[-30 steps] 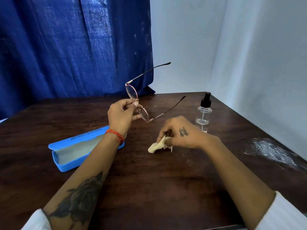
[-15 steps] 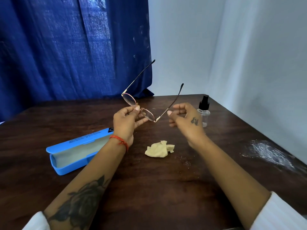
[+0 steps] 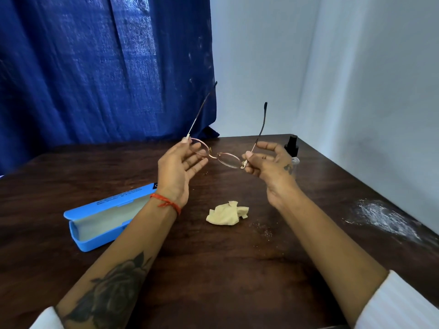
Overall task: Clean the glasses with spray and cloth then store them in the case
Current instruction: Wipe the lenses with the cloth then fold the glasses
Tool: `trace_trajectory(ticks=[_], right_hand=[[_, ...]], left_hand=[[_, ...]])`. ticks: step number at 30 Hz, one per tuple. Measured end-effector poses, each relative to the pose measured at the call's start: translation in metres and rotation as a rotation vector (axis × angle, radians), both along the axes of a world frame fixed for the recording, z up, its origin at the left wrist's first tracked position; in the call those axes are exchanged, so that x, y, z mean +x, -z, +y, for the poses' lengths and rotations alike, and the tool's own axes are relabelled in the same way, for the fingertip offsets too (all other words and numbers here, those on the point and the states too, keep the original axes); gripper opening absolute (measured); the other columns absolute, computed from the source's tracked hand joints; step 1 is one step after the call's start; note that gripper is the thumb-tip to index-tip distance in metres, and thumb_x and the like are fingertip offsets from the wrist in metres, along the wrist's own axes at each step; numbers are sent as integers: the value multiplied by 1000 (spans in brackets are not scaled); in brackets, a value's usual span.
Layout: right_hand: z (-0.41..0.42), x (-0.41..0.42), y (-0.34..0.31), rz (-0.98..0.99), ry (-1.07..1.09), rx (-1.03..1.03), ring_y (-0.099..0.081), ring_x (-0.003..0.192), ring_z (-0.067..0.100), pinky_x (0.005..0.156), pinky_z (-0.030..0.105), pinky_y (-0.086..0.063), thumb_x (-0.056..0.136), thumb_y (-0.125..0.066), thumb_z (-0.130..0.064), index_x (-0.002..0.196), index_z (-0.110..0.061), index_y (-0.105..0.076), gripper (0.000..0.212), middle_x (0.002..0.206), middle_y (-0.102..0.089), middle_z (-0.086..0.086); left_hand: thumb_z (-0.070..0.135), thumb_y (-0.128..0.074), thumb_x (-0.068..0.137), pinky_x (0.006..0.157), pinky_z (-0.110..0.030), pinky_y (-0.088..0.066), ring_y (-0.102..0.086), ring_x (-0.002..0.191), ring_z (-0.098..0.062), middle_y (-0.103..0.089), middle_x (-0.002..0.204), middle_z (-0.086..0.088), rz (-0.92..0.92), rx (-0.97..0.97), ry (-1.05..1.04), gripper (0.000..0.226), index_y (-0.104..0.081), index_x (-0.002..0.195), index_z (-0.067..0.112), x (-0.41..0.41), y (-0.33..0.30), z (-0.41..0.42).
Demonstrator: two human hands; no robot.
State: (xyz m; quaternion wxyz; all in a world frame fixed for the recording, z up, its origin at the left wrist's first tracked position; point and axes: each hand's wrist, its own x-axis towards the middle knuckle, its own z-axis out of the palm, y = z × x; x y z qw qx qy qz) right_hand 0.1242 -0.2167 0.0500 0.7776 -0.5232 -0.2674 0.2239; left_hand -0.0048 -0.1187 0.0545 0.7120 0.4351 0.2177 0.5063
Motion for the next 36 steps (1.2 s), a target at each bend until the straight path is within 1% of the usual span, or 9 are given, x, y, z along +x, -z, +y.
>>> trace_trajectory(ticks=[2, 5, 12, 19, 23, 28, 30, 32, 36], right_hand=[[-3, 4, -3, -74, -6, 8, -60, 49, 8, 49, 16, -50, 80, -67, 4, 96, -8, -59, 22, 75, -67, 11], [-9, 11, -9, -252, -19, 0, -60, 57, 11, 54, 16, -51, 79, -68, 2, 86, -13, -66, 18, 75, -68, 10], [-13, 21, -8, -806, -30, -181, -64, 76, -7, 76, 10, -50, 78, -70, -3, 95, -15, -72, 21, 92, -71, -4], [-14, 32, -4, -1149, 32, -282, -64, 76, 0, 70, 8, -46, 80, -69, -2, 93, -13, -74, 18, 86, -74, 0], [-15, 37, -6, -1103, 22, -313, -59, 74, -9, 67, 5, -38, 79, -70, -6, 89, -14, -76, 14, 79, -70, -12], [-22, 38, -15, -939, -180, -391, -58, 81, -14, 76, 4, -42, 86, -62, -3, 102, -19, -70, 24, 88, -67, -15], [-30, 39, -21, -843, -325, -410, -62, 86, -5, 80, 11, -47, 85, -59, 3, 106, -17, -67, 30, 93, -69, -11], [-38, 39, -27, -754, -440, -366, -62, 78, -7, 70, 8, -46, 83, -57, 4, 110, -9, -66, 31, 92, -69, -7], [-36, 35, -24, -878, -305, -426, -54, 55, -9, 59, 5, -36, 84, -66, -13, 103, -20, -70, 21, 58, -64, -22]], left_hand=[[26, -47, 94, 79, -33, -57, -67, 88, -20, -68, 92, -9, 58, 38, -39, 24, -63, 98, 8, -3, 1, 4], [19, -53, 91, 73, -24, -57, -65, 85, -13, -66, 86, -2, 125, 124, -66, 17, -66, 96, 10, -8, 1, 7], [11, -58, 86, 79, -24, -56, -65, 84, -9, -68, 93, 1, 185, 322, -25, 15, -67, 98, 14, -12, -4, 3], [9, -62, 82, 75, -14, -49, -63, 81, 1, -68, 90, 8, 410, 582, 45, 23, -67, 104, 17, -20, -8, 8], [7, -64, 81, 65, -10, -43, -57, 67, 6, -63, 77, 12, 661, 839, 86, 23, -68, 100, 19, -23, -5, 12], [10, -69, 77, 62, -10, -41, -54, 65, 3, -55, 68, 13, 832, 1180, -102, 18, -73, 94, 14, -19, 2, 16], [13, -70, 76, 64, -23, -45, -53, 65, -3, -55, 67, 8, 835, 1293, -192, 15, -74, 91, 11, -19, 3, 19], [14, -69, 75, 60, -31, -43, -55, 67, -18, -58, 67, -2, 859, 1400, -281, 14, -75, 88, 13, -19, 7, 22], [15, -67, 72, 60, -24, -34, -49, 67, -18, -60, 64, -6, 851, 1491, -411, 13, -75, 82, 13, -16, 12, 22]])
